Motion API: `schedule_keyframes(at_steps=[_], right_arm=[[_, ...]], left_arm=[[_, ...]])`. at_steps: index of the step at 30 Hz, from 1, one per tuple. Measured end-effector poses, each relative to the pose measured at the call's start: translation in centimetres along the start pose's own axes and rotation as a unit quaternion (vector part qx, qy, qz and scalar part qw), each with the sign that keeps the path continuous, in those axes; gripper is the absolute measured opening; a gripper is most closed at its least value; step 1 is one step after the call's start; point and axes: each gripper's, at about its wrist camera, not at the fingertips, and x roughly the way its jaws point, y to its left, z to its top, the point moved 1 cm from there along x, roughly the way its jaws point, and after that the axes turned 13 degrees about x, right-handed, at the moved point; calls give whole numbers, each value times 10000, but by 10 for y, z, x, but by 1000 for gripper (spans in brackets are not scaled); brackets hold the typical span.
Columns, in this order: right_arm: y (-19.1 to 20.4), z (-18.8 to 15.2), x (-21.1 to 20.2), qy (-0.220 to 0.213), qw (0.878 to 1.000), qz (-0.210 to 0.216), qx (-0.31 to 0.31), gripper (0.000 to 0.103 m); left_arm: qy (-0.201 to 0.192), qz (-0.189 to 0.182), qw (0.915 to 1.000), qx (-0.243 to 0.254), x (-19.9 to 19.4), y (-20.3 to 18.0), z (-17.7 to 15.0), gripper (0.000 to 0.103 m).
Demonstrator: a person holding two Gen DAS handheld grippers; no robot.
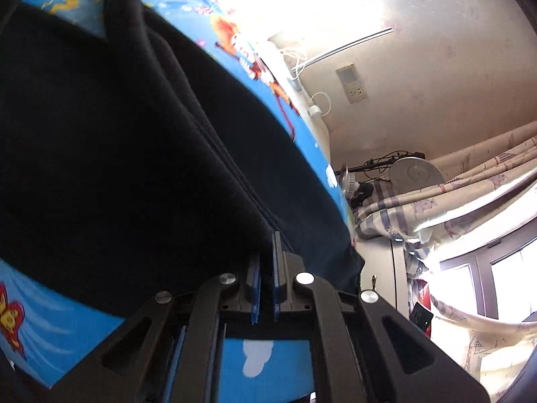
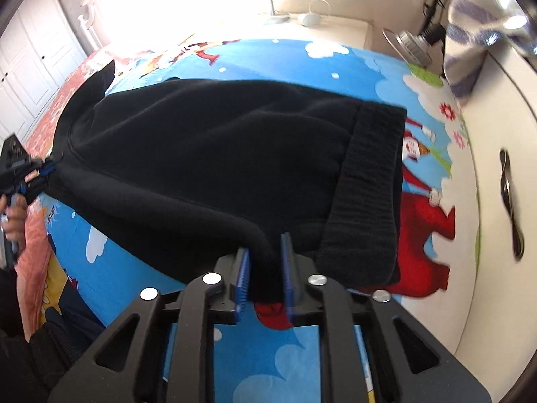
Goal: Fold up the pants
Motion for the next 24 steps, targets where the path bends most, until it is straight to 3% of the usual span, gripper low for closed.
schedule_keyframes(at_steps=[3, 6, 9, 12, 17, 18, 19, 22, 24], right_arm=[[-18, -18, -5, -81, 9972, 427, 617, 31], [-25, -26, -24, -438, 9936, 312, 995, 89], [-44, -29, -38, -672, 9830, 498, 1634, 90], [-56, -24, -25, -472, 9720, 745, 2179, 78], [-70, -14, 0, -402, 9554, 851, 2799, 68], [-72, -11, 2, -423, 9533, 834, 2870, 61], [-74, -9, 4, -458, 9518, 786, 2928, 46], [-70, 0, -4, -662, 9564, 719, 2752, 21], [-59, 10, -23, -900, 9636, 684, 2422, 15]], left_arm=[[164, -19, 9994, -320, 11, 27, -26, 6], [121, 63, 9999, -36, 12, 18, -23, 6], [98, 45, 9999, 25, 21, 8, -14, 6], [121, 35, 9999, -25, 26, 7, -14, 9], [99, 24, 9998, -144, 14, 22, -19, 10], [110, 34, 9998, -136, 18, 20, -18, 10], [125, 43, 9998, -131, 20, 21, -17, 10], [152, 76, 9998, -87, 22, 22, -10, 5], [40, 37, 10000, 63, 13, 11, -6, 5]])
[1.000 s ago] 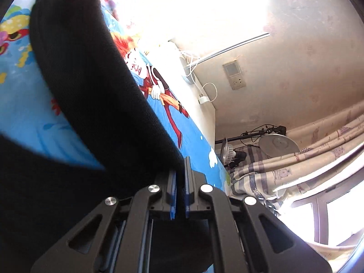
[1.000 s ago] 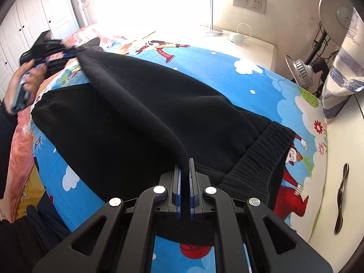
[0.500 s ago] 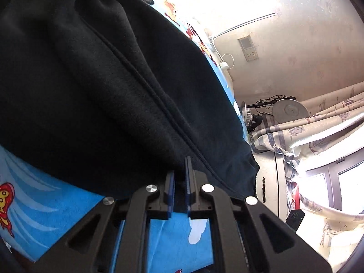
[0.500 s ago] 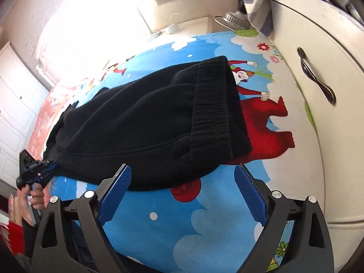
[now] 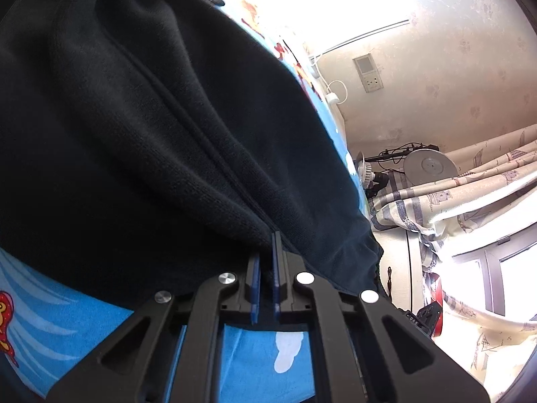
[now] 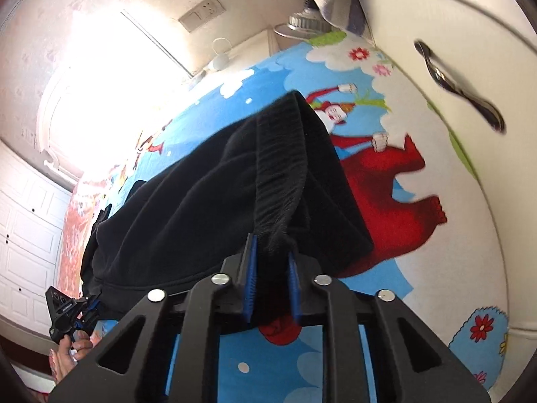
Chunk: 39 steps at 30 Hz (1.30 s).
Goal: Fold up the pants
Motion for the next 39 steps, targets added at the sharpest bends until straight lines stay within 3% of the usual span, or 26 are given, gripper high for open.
schedule_keyframes(at_steps=[3, 6, 10, 12, 16, 18, 20, 22, 24, 26, 30, 32, 33, 34, 35, 37, 38, 39], right_arm=[[23, 6, -22, -315, 9989, 29, -348, 14], [18, 4, -32, -516, 9978, -127, -398, 13], [-20, -4, 8, -193, 9975, -660, -170, 13], [-27, -11, 17, -248, 9957, -861, -250, 13], [-19, -12, 19, -339, 9916, -1145, -490, 14], [-17, -15, 20, -400, 9893, -1274, -580, 14], [-14, -17, 21, -450, 9872, -1383, -662, 14], [-11, -19, 22, -489, 9847, -1488, -769, 14], [-11, -19, 22, -496, 9839, -1518, -800, 14], [-13, -19, 22, -495, 9845, -1498, -763, 14], [-13, -20, 22, -509, 9842, -1519, -747, 14], [-12, -20, 23, -498, 9837, -1545, -775, 14], [-12, -20, 23, -479, 9838, -1544, -777, 14], [-12, -19, 23, -456, 9841, -1533, -774, 14], [-12, -18, 23, -436, 9844, -1520, -768, 14], [-12, -17, 23, -418, 9847, -1506, -777, 14], [-12, -17, 23, -420, 9846, -1503, -786, 14], [-13, -18, 24, -425, 9846, -1498, -789, 14]], left_arm=[[-177, -1, 9998, 102, -21, -20, 2, 5], [-270, 123, 9995, 126, -40, -32, -12, 5], [165, 305, 9992, -187, -18, -7, -41, 5], [265, 326, 9988, -241, -11, 2, -47, 5], [134, 672, 9976, 126, -31, -7, -36, 28], [-229, 1225, 9908, 524, -53, -14, -19, 38], [-477, 2274, 9669, 1052, -70, -19, 8, 47], [-462, 3232, 9289, 1747, -69, -20, 42, 55], [-278, 4114, 8823, 2271, -54, -19, 74, 55], [106, 4422, 8494, 2879, -26, -18, 100, 55], [1006, 5054, 7814, 3520, 38, 7, 133, 55], [1418, 5257, 7608, 3531, 61, 28, 142, 49], [1449, 5299, 7584, 3508, 64, 33, 147, 22], [1419, 5322, 7629, 3386, 59, 35, 153, 15], [1231, 5147, 7837, 3253, 47, 32, 159, 10], [471, 4972, 8186, 2837, -3, 22, 167, 8], [-21, 4781, 8422, 2493, -39, 20, 166, 8], [-525, 4497, 8711, 1904, -81, 26, 162, 8]])
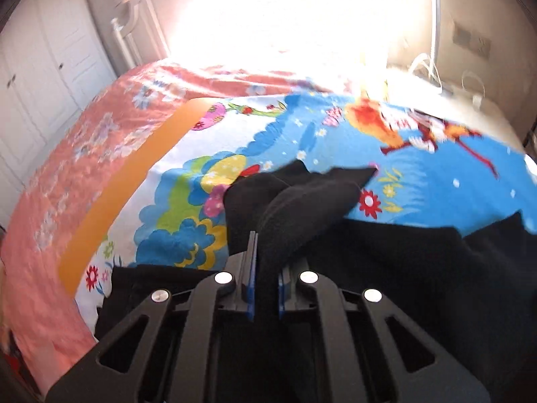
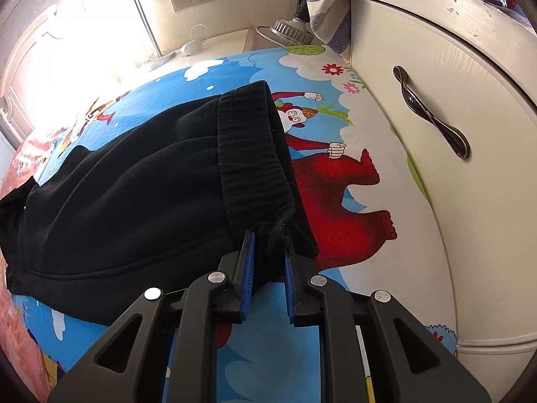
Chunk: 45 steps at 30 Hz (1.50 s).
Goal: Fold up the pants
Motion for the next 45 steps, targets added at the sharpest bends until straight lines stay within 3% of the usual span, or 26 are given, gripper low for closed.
schedule_keyframes(at_steps=[1, 2, 4, 5, 8, 9, 10, 14, 17, 20, 23, 24, 25, 27, 28, 29, 30, 32, 33, 35, 37, 38, 40, 41, 42, 45], right_arm=[[0, 0, 0, -5, 10000, 9, 2, 14], [0, 0, 0, -3, 10000, 19, 7, 14], [0, 1, 0, 20, 10000, 22, -12, 14], [0, 2, 0, 35, 10000, 12, -51, 14], [0, 4, 1, 102, 9999, 29, -117, 14], [0, 5, 1, 124, 9999, 50, -107, 14], [-1, 5, 1, 136, 9998, 62, -96, 14], [-1, 3, 1, 111, 9999, 41, -66, 15], [0, 3, 1, 103, 9999, 26, -55, 15], [0, 3, 2, 128, 9998, 7, -122, 14], [0, 4, 2, 153, 9997, -5, -172, 15], [1, 5, 2, 159, 9997, -6, -170, 15], [0, 5, 2, 162, 9997, 1, -168, 14], [0, 4, 1, 144, 9998, 25, -129, 14], [0, 4, 1, 132, 9998, 34, -130, 14], [1, 4, 1, 119, 9998, 37, -133, 14], [2, 5, 0, 116, 9998, 34, -131, 14], [3, 6, 1, 109, 9998, 7, -161, 14], [4, 7, 2, 109, 9998, -13, -191, 14], [5, 8, 2, 124, 9996, -24, -238, 14], [5, 9, 2, 142, 9996, -16, -251, 14], [5, 9, 2, 145, 9995, -27, -264, 14], [7, 10, 1, 139, 9994, -68, -299, 14], [9, 10, 0, 128, 9994, -87, -325, 14], [10, 11, -1, 118, 9993, -100, -354, 14], [14, 18, -11, 45, 9990, -74, -446, 14]], left_arm=[[-135, -340, 9953, -893, -20, 38, -19, 8], [-230, -718, 9808, -1797, -31, 75, -48, 8], [-245, -1199, 9396, -3198, -37, 129, -114, 8], [-163, -1312, 9237, -3595, -32, 144, -144, 8], [293, -1395, 9072, -3959, -6, 160, -202, 13], [242, -1536, 9008, -4054, -4, 164, -211, 26], [179, -1507, 9047, -3980, -5, 166, -213, 35], [2, -940, 9491, -3006, -21, 162, -181, 51], [-268, -400, 9855, -1628, -41, 129, -149, 64], [-175, 139, 9997, 48, -37, 74, -122, 75], [58, 1033, 9864, 1279, -3, 35, -102, 74], [133, 932, 9855, 1414, 11, 32, -97, 49], [290, 821, 9875, 1315, 20, 36, -93, 24], [25, 346, 9989, 315, 8, 71, -86, 24], [-260, 19, 9988, -417, -5, 99, -88, 23], [-444, -210, 9919, -1175, -17, 128, -96, 23], [-585, -441, 9778, -1963, -24, 158, -110, 23], [-657, -1130, 9335, -3339, -19, 206, -150, 22], [-500, -1302, 9194, -3679, -8, 219, -166, 22], [-169, -1299, 9161, -3789, 10, 227, -185, 20], [-244, -1653, 9004, -4016, 19, 233, -197, 43], [-284, -1762, 8928, -4137, 22, 236, -199, 43], [-377, -1878, 8933, -4066, 25, 238, -194, 42], [-325, -1906, 8973, -3968, 28, 236, -189, 38], [-263, -1928, 9002, -3895, 31, 234, -184, 20], [-507, -1736, 9091, -3753, 12, 234, -169, 11]])
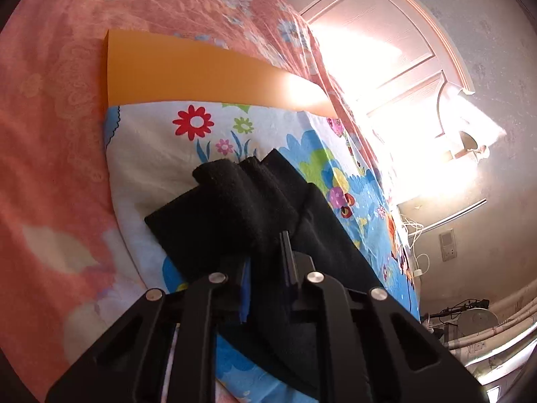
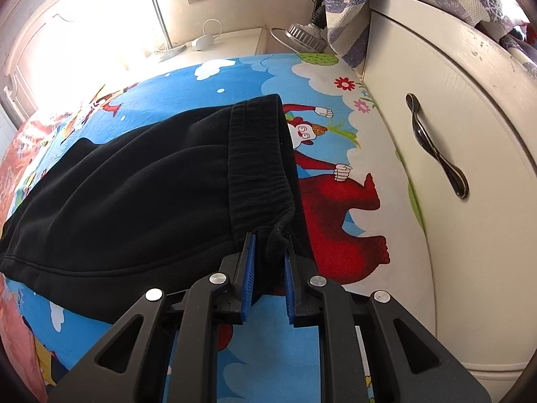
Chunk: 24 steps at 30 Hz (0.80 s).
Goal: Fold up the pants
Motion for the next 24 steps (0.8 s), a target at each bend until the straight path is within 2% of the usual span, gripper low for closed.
schedule_keyframes(at_steps=[1, 3, 5, 8, 11, 12, 13, 14, 16, 17, 19, 21, 22, 24], right_arm=[[0, 4, -5, -54, 10000, 6, -35, 14], [-1, 9, -6, -88, 9999, -34, -41, 14], [-4, 8, 3, 14, 9999, -142, -52, 14], [-11, 2, 16, 167, 9997, -164, -15, 14], [-11, 2, 16, 163, 9997, -137, -90, 14], [-10, 2, 17, 97, 9996, -253, -126, 18], [-10, 3, 17, -16, 9991, -396, -139, 29], [-10, 2, 16, -117, 9984, -535, -158, 33], [-13, -1, 7, -283, 9967, -763, -73, 56], [-16, -2, -2, -438, 9951, -886, 7, 61], [-17, -5, -21, -751, 9904, -1162, 12, 70], [-6, -3, -39, -1054, 9858, -1303, -109, 72], [5, 0, -45, -1123, 9868, -1150, -198, 72], [46, 1, -50, -1041, 9925, -376, -527, 72]], left_arm=[[-131, -43, 9999, 3, -10, -5, 2, 11], [-214, 121, 9997, -14, -20, -8, 0, 10], [-63, 292, 9992, -259, -17, 3, -8, 4], [134, 237, 9979, -583, -12, 27, -19, 4], [88, 272, 9994, -184, -18, 14, -13, 5], [127, 291, 9995, -84, -16, 10, -11, 6], [227, 292, 9993, -22, -11, 8, -9, 8], [328, 314, 9989, -75, -8, 8, -9, 12], [357, 131, 9989, -259, -5, 11, -13, 40], [343, 8, 9990, -271, -5, 11, -16, 42], [457, -26, 9987, -234, -1, 11, -20, 42], [522, -117, 9983, -225, 3, 12, -23, 40], [554, -122, 9982, -202, 6, 11, -23, 36], [617, -25, 9981, -70, 11, 9, -23, 22]])
